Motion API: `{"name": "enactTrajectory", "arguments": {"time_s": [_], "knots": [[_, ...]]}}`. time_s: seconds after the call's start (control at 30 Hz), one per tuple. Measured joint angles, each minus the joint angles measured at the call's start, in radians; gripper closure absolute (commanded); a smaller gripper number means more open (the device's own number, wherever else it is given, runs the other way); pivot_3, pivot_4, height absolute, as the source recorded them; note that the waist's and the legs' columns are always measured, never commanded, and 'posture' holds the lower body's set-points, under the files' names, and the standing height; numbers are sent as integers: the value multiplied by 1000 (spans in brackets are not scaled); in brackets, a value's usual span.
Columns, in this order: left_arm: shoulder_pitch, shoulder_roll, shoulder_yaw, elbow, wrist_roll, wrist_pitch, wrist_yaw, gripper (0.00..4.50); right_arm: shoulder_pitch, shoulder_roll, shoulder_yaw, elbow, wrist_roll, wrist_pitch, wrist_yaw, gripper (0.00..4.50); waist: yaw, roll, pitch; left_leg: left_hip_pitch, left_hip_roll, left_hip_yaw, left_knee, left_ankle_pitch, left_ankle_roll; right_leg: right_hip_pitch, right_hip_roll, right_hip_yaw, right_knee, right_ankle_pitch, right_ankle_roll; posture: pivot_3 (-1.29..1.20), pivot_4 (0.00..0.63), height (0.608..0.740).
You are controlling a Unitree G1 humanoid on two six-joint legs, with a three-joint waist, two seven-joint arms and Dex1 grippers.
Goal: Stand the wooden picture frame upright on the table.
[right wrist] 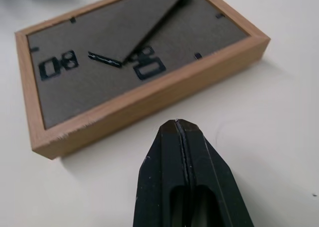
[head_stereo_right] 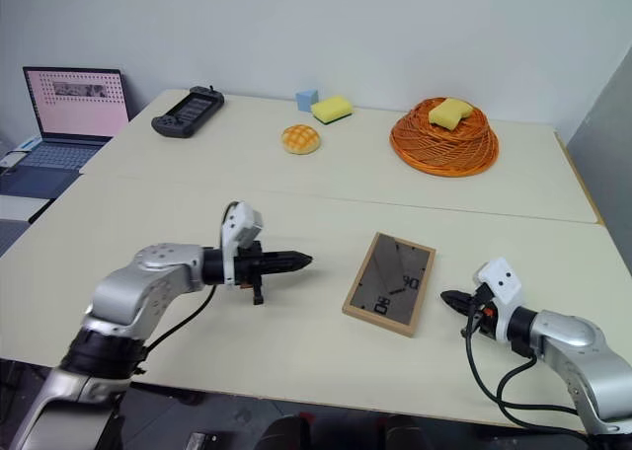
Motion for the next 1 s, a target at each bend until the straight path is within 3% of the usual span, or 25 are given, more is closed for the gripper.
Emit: {"name": "enactTrajectory", "arguments": {"time_s": [0.3, 0.47, 0.63, 1.0], "knots": [[-212, -140, -88, 407, 156, -220, -145, 4480, 36, 40, -28, -65, -1, 43, -78, 4500, -5, 0, 0, 0, 0, 0, 0, 0, 0, -1, 0, 1, 1, 0, 0, 0, 150, 740], [-303, -212, -95, 591, 211, -314, -208, 4480, -59, 120, -27, -24, -69, 50, -222, 4500, -5, 0, 0, -1, 0, 0, 1, 0, 0, -1, 1, 1, 2, 0, 0, 0, 150, 740], [-287, -197, -95, 559, 222, -308, -298, 4480, -169, 194, -17, 84, -158, 35, -342, 4500, -8, 0, 0, -2, 0, 0, 0, 0, 0, -3, 1, 1, 3, 0, 0, 0, 150, 740], [-87, -103, -96, 276, 224, -174, -342, 4480, -297, 271, 41, 260, -238, -19, -372, 4500, -8, 2, 0, -4, 0, -1, 1, 0, 0, -5, 1, 1, 4, 0, 0, 0, 150, 740]]}}
